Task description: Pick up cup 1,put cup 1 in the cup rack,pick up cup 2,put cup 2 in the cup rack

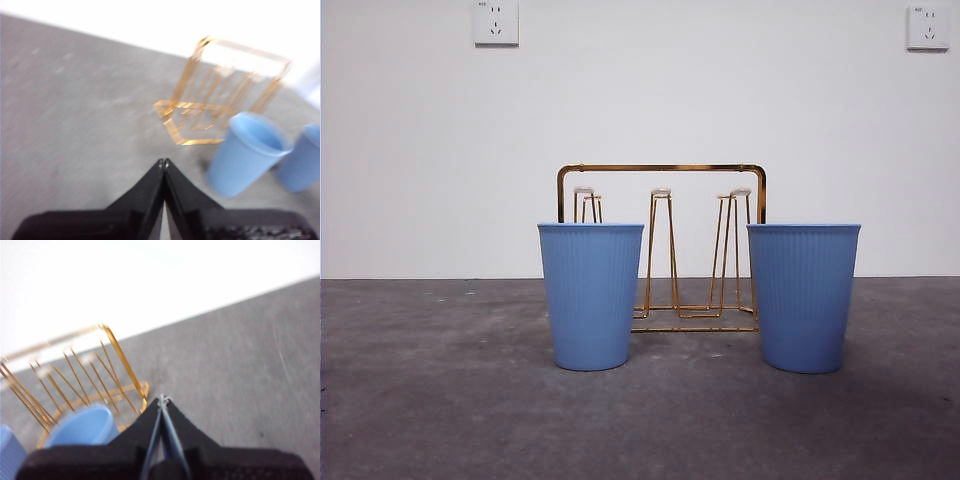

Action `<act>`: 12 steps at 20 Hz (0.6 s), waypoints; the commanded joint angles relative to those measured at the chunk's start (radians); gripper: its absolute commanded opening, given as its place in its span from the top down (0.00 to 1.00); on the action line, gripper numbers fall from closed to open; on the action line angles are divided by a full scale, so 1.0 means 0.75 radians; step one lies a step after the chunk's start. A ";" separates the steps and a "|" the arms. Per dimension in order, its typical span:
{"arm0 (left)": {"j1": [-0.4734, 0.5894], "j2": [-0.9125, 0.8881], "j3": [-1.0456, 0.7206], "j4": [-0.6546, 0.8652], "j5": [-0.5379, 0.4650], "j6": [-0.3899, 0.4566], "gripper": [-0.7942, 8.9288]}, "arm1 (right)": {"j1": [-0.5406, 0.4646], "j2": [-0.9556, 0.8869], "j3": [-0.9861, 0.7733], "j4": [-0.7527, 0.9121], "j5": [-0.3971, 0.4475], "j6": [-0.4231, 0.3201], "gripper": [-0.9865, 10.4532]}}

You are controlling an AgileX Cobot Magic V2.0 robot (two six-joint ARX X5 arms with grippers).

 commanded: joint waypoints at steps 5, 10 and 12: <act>0.001 0.087 0.182 -0.034 0.150 -0.024 0.92 | 0.002 0.226 0.313 -0.260 -0.086 -0.054 0.92; 0.001 0.215 0.359 -0.106 0.264 0.005 0.92 | 0.002 0.451 0.566 -0.504 -0.210 -0.214 0.92; 0.001 0.278 0.431 -0.147 0.323 0.036 0.92 | 0.002 0.539 0.665 -0.600 -0.245 -0.272 0.92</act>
